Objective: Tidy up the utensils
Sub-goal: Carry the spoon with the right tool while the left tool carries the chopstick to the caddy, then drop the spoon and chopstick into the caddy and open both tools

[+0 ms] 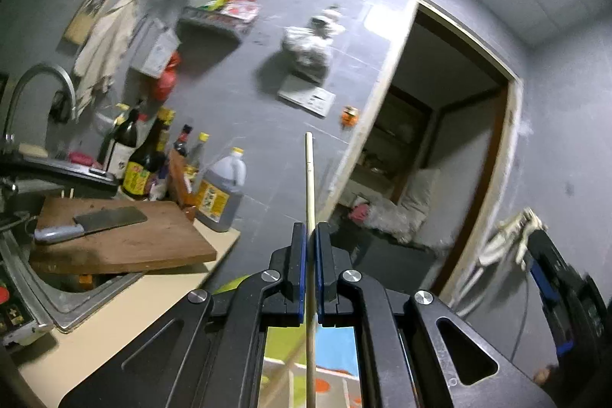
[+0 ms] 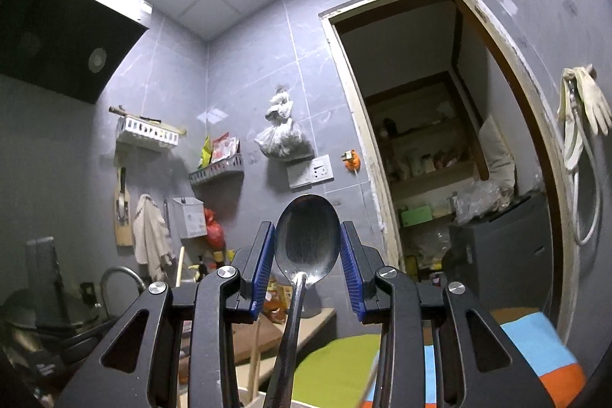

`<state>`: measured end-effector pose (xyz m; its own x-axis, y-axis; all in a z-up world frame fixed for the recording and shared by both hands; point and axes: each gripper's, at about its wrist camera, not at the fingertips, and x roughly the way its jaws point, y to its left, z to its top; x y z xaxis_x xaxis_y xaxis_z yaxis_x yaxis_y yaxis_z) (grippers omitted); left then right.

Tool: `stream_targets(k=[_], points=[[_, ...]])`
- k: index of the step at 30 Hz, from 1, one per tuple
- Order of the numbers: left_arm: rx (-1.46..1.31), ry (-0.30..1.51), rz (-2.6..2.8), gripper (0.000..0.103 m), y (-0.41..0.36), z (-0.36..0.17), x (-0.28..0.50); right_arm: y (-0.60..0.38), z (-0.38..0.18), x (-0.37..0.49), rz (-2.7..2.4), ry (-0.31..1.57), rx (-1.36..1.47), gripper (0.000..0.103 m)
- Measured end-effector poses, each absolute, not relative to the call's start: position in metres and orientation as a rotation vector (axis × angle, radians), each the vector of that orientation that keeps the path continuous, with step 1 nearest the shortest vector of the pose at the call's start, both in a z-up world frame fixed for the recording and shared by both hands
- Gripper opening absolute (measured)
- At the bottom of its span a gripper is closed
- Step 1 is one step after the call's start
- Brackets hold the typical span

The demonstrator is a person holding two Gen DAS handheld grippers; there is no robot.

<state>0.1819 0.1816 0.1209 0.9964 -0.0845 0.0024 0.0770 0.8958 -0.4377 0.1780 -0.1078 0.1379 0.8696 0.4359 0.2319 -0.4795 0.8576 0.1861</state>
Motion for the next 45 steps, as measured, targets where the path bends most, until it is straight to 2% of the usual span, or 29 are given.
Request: stream_targets(k=[8, 19, 34, 45], points=[[-0.449, -0.001, -0.039, 0.003, 0.185, 0.103, 0.193, -0.089, 0.118, 0.192, 0.424, -0.194, 0.26, 0.032], [-0.343, 0.036, -0.128, 0.003, 0.169, 0.079, 0.204, -0.06, 0.082, 0.198, 0.325, -0.208, 0.104, 0.032], [-0.296, 0.091, -0.2, 0.003, 0.156, 0.063, 0.204, -0.053, 0.061, 0.203, 0.309, -0.139, 0.045, 0.033], [-0.301, 0.086, -0.225, 0.004, 0.156, 0.066, 0.201, -0.055, 0.063, 0.199, 0.318, -0.153, 0.057, 0.044]])
